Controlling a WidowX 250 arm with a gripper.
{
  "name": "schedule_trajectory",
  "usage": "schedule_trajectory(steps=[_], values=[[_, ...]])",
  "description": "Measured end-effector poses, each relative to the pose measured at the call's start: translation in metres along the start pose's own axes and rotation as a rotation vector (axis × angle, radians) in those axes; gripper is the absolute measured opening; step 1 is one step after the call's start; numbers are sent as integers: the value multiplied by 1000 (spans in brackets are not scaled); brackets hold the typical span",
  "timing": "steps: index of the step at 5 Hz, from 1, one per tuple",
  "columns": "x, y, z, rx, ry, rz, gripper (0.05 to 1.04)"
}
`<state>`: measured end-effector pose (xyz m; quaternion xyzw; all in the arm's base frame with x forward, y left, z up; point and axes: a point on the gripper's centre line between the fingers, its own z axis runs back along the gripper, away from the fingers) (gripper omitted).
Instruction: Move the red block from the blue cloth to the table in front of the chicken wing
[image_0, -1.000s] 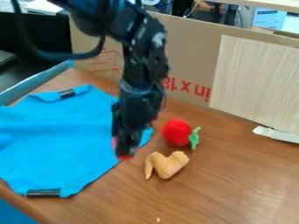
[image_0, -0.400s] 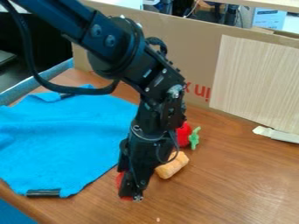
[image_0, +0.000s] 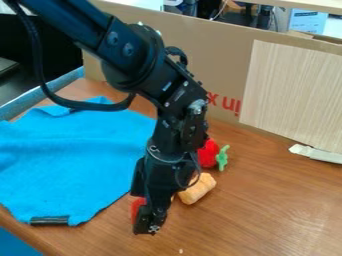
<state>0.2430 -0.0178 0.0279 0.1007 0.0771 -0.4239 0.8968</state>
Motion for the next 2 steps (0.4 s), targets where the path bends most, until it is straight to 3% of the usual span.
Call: schedule_trajectory(steps=[1,2], values=[[-10,10,26,3,-65,13,1000],[-29,26,67,9,-153,70,1000]])
